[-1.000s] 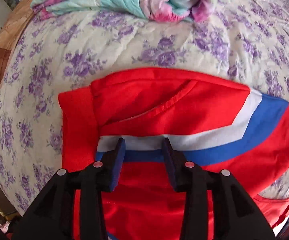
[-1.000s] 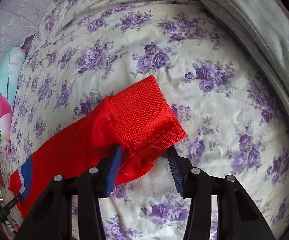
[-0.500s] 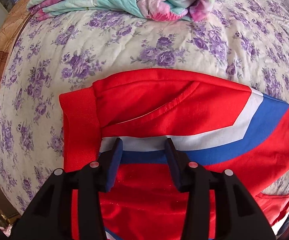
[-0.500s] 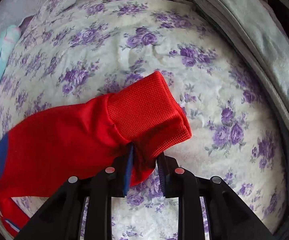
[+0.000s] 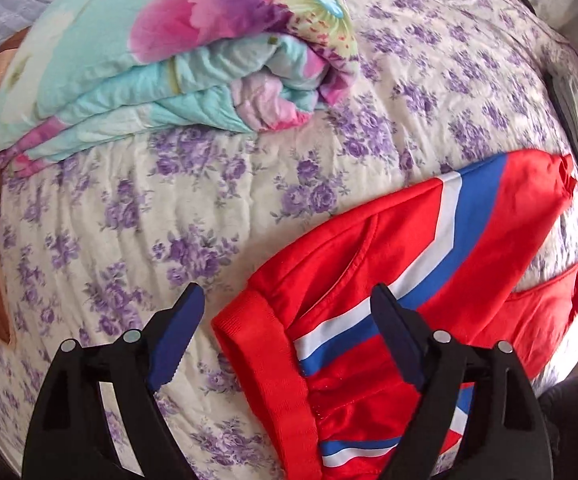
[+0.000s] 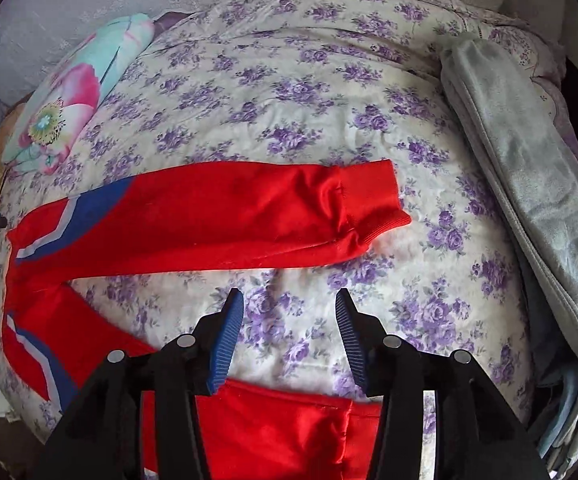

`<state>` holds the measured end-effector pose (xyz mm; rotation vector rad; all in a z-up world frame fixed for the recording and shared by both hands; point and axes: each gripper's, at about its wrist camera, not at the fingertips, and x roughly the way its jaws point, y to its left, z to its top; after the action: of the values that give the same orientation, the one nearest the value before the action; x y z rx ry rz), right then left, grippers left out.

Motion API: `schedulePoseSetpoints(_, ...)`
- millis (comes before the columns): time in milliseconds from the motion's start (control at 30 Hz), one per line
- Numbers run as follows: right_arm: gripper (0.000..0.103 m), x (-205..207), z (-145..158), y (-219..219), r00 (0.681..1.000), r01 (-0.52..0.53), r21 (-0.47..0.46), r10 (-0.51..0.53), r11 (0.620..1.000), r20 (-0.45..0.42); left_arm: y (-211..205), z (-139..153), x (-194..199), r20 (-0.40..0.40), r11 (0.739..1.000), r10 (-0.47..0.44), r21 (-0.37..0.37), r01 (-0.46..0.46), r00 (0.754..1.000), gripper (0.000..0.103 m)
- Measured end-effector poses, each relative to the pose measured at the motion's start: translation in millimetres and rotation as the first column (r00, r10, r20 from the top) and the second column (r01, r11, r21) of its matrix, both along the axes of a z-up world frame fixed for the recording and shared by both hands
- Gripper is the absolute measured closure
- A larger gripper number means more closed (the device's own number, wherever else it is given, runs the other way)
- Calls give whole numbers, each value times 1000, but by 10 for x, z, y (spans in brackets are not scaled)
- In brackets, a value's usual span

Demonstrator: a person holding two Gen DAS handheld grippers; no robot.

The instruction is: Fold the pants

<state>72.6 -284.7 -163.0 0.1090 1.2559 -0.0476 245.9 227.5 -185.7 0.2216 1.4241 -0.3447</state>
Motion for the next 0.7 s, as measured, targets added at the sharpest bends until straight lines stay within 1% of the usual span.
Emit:
schedulePoseSetpoints(67,55,-21,-7,104,1000,-17,-18,17,1000,-6,-75,-143,45,-15,998,-56,14,56,998,21)
schedulePoseSetpoints(133,55,-1,-22,172,999,-41,-24,40,999,-18,-116,-292,102,-32,997,-80,18,80,996,23)
schedulePoseSetpoints(167,55,26,-33,210,998,-60,-27,59,998,-23,-120,-365,137,-46,997,-79,15,80,996,30)
schedulePoseSetpoints(200,55,67,-40,258,996,-87,-32,86,996,-25,-113,-450,170,-71,997,-76,5,77,995,39)
schedulePoseSetpoints(233,55,125,-46,319,992,-123,-37,123,992,-25,-99,-544,196,-103,998,-70,-7,69,992,71)
schedulePoseSetpoints(267,55,200,-54,391,986,-166,-37,165,985,-26,-84,-622,207,-130,997,-69,-34,65,989,86)
schedulePoseSetpoints(333,55,405,-63,597,962,-271,-6,271,962,-10,-91,-623,188,-118,995,-87,-59,80,989,90)
schedulePoseSetpoints(400,55,669,-96,858,923,-386,54,386,921,6,-82,-578,164,-102,994,-97,-67,90,990,91)
schedulePoseSetpoints(433,54,807,-120,1011,899,-437,76,438,896,6,-66,-552,157,-96,994,-94,-71,88,991,91)
schedulePoseSetpoints(533,46,1209,-213,1546,822,-569,106,569,816,29,-30,-430,123,-75,993,-94,-82,88,993,91)
schedulePoseSetpoints(633,46,1547,-349,2070,752,-656,144,658,741,39,-53,-332,89,-49,993,-98,-78,94,994,91)
schedulePoseSetpoints(700,45,1721,-455,2392,695,-715,128,718,687,26,-73,-284,78,-39,992,-100,-75,97,994,91)
